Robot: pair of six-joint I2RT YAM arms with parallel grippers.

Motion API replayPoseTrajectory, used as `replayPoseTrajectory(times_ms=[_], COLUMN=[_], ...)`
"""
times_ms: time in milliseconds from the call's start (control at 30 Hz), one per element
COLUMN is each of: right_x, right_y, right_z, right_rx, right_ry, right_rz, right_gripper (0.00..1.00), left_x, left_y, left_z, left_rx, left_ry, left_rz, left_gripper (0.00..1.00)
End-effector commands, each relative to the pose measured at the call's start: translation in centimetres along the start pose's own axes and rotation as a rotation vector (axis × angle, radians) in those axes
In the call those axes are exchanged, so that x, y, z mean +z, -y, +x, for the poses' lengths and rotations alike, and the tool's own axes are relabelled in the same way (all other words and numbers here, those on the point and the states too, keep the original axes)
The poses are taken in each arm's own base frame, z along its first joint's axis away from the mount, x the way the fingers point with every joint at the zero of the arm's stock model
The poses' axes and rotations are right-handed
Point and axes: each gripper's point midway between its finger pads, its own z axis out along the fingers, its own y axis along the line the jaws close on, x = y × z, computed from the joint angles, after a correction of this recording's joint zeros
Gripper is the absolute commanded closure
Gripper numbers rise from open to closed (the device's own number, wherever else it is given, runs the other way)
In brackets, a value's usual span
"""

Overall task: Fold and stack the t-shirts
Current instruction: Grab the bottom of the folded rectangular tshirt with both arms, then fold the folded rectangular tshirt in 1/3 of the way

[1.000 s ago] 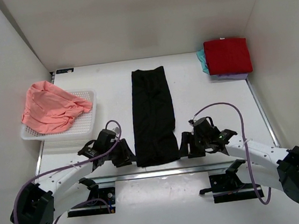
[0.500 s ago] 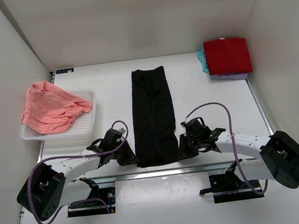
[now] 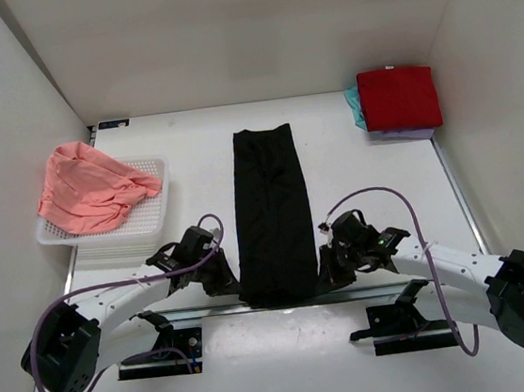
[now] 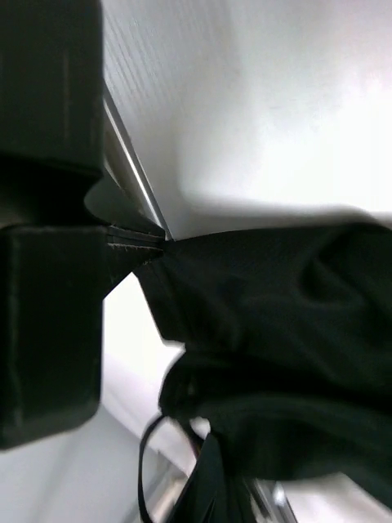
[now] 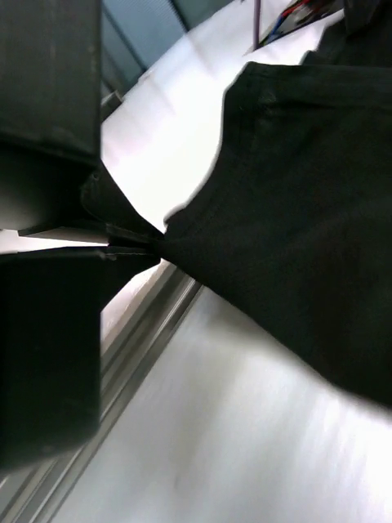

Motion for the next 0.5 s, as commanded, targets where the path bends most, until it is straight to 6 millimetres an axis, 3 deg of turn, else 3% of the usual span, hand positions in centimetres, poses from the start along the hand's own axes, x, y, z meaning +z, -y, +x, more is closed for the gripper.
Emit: replayPoseTrajectory(times_ms=[0, 67, 133, 167, 200, 267, 300, 367, 400, 433, 467], right_x=[-1.5, -1.7, -2.7, -2.9, -3.4, -4.5, -4.7, -5.8, -5.5, -6.1, -6.3], right_y=[-0.8, -0.5, -1.4, -0.8, -0.7, -1.0, -0.2, -0.2, 0.9, 0.6, 0.8], right_z=[-1.2, -2.2, -5.2, -5.8, -7.7, -11.0, -12.4, -16.2, -17.2, -19.1, -21.3], right_rx=[0.002, 0.004, -0.048, -0.022, -0.03, -0.051, -0.041, -0.049, -0.024, -0.045, -0.037], right_ry=[-0.012, -0.035, 0.002, -0.004, 0.022, 0.071, 0.083, 0.139, 0.128, 0.159, 0.175], right_rz=[-0.061, -0.045, -0.039, -0.012, 0.002, 0.01, 0.024, 0.036, 0.054, 0.05, 0.054], right_gripper=[1.0, 1.0, 1.0, 0.99, 1.0, 1.0, 1.0, 1.0, 0.99, 0.99, 1.0], left_x=[-1.9, -2.6, -3.9, -4.2, -3.5, -4.2, -3.6, -3.8, -2.9, -2.6, -3.0], left_y=[2.6, 3.6, 6.2, 6.9, 6.2, 8.2, 7.4, 8.7, 7.7, 7.6, 8.4], left_z=[-3.2, -5.5, -9.0, -10.8, -11.7, -15.0, -16.2, -19.3, -20.3, -21.7, -23.3], left_rx=[-0.007, -0.021, -0.006, 0.008, -0.003, 0.027, 0.008, 0.01, -0.018, -0.014, -0.011], left_ry=[0.06, 0.104, 0.15, 0.171, 0.153, 0.186, 0.173, 0.203, 0.19, 0.198, 0.224], left_rz=[0.067, 0.08, 0.127, 0.124, 0.094, 0.113, 0.092, 0.104, 0.078, 0.075, 0.087], left_gripper=[1.0, 1.0, 1.0, 1.0, 1.0, 1.0, 1.0, 1.0, 1.0, 1.0, 1.0])
